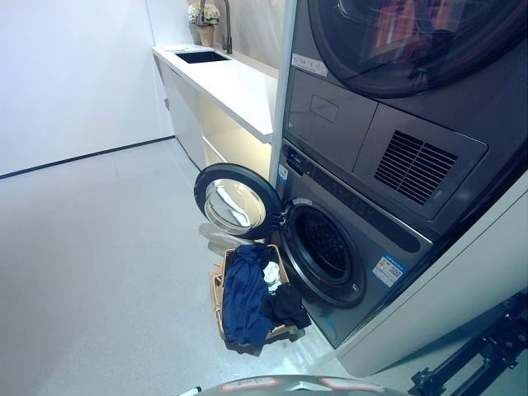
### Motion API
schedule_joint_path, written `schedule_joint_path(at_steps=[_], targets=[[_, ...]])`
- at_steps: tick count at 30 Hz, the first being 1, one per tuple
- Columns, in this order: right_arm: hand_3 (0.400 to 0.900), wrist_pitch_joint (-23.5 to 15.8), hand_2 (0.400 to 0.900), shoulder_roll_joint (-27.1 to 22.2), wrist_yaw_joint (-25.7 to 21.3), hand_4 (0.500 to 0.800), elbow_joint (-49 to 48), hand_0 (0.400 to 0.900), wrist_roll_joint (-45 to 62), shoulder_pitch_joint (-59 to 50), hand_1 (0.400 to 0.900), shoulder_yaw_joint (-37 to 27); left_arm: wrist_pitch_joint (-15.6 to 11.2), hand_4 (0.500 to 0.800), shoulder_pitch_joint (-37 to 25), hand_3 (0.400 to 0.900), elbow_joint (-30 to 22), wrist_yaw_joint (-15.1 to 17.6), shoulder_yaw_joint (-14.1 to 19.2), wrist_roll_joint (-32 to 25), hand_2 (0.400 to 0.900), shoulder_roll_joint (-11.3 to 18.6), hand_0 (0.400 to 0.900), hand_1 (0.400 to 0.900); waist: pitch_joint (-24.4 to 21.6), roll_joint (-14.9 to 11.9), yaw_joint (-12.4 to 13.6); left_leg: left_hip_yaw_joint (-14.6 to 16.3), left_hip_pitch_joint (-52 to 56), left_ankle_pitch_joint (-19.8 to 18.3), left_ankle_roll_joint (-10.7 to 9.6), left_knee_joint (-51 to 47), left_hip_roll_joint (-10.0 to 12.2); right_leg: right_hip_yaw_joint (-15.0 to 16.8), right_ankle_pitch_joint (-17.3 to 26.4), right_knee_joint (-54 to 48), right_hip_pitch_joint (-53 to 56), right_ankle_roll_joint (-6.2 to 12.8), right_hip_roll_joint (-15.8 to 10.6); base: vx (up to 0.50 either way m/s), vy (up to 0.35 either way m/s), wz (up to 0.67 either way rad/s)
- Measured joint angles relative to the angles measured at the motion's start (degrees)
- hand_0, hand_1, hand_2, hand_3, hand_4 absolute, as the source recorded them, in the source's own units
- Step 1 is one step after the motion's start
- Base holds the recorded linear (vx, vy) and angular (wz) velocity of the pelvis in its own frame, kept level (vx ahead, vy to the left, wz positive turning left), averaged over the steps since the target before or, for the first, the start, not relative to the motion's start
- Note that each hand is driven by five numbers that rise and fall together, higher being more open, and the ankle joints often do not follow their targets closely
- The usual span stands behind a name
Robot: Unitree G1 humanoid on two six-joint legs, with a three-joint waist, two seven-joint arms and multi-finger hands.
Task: Put the clothes in the basket into the washing machine.
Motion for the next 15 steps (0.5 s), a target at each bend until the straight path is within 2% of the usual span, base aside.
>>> schedule_joint_path(at_steps=[15], targets=[[0.9,0.0,0.9,0.0,0.1,0.8,0.0,0.9,0.0,0.0,0.9,0.0,0.0,0.8,0.0,0.9,0.0,-0.3,0.0,0.0,0.9,0.0,0.9,0.9,-0.1,0.0,0.0,0.0,0.0,0.0,0.0,0.0,0.0,0.0,0.0,0.0,0.0,0.0,0.0,0.0,0.0,0.0]])
